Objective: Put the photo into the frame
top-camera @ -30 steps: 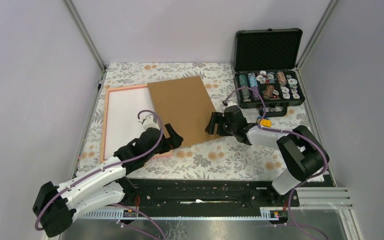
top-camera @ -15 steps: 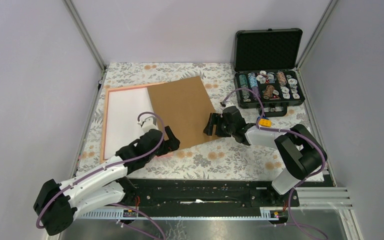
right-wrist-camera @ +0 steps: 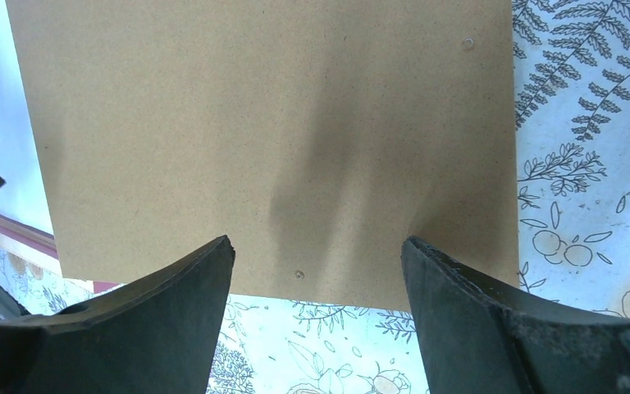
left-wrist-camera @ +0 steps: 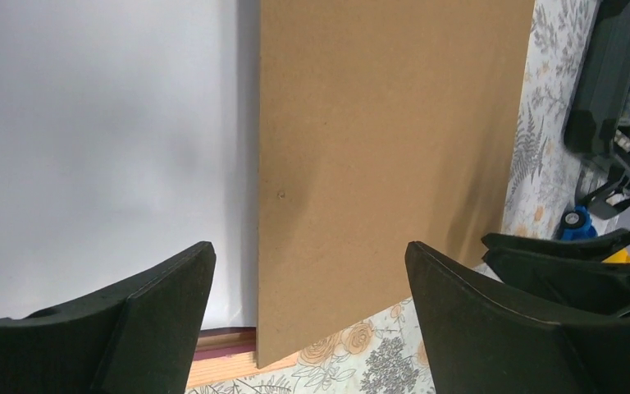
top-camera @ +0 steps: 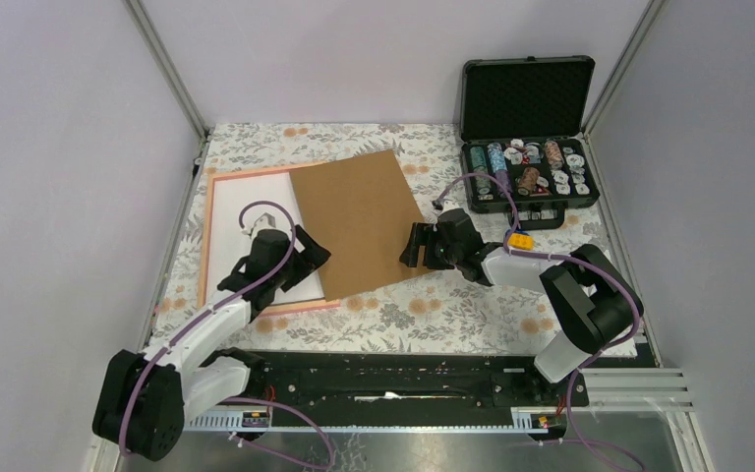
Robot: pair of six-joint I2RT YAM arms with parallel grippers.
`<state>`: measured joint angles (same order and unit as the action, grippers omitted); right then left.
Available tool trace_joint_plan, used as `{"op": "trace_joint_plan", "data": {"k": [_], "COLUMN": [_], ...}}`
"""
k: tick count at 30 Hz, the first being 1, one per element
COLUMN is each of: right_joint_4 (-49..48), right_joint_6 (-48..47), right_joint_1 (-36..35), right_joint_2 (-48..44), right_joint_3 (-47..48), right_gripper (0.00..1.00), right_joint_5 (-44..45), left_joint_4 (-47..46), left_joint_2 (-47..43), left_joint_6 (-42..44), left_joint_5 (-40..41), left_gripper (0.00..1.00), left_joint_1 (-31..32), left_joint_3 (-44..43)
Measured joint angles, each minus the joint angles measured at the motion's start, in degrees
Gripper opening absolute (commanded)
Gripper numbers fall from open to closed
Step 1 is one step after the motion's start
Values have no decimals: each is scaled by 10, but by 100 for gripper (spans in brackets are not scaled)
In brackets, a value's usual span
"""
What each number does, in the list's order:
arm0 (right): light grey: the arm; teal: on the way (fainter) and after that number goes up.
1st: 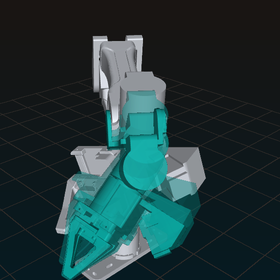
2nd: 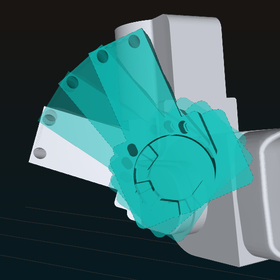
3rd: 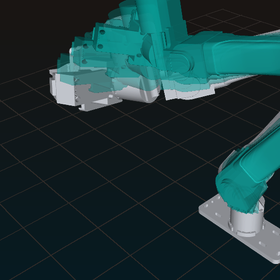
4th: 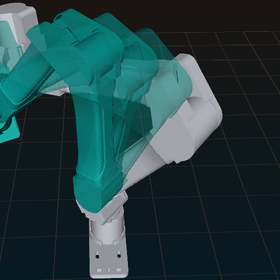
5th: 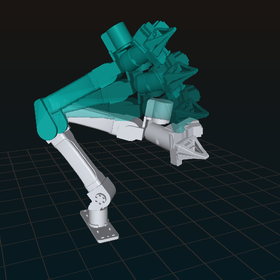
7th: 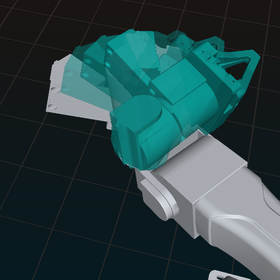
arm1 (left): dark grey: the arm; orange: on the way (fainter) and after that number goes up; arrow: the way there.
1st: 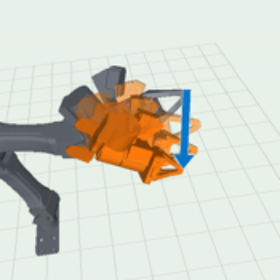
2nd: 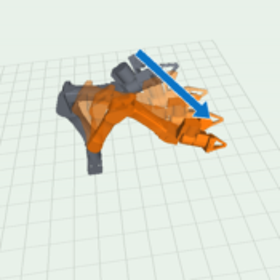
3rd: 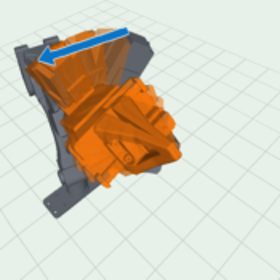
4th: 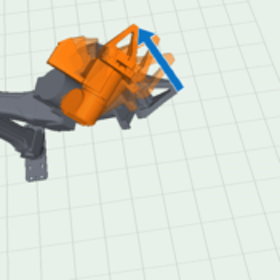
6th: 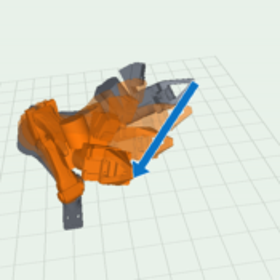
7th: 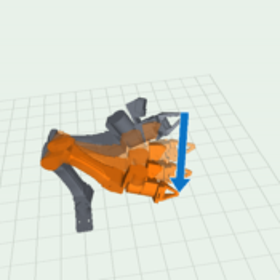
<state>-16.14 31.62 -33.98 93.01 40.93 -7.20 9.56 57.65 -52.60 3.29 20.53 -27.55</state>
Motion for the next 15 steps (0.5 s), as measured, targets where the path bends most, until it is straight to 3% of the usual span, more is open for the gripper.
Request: {"op": "trace_joint_plan", "data": {"k": [5, 9, 15], "right_joint_4": [0, -1, -30], "right_joint_6": [-6, -11, -14], "right_joint_1": [0, 0, 0], "right_joint_2": [0, 2, 18], "right_joint_3": [0, 0, 3], "right_gripper": [83, 83, 83], "right_joint_5": [-2, -4, -19], "left_joint_4": [-86, -139, -231], "left_joint_2": [15, 51, 87], "left_joint_6": [-15, -28, -49], "left_joint_5": [-43, -68, -103], "left_gripper": [74, 73, 61], "left_joint_1": [-18, -37, -52], "left_joint_3": [47, 63, 104]}}
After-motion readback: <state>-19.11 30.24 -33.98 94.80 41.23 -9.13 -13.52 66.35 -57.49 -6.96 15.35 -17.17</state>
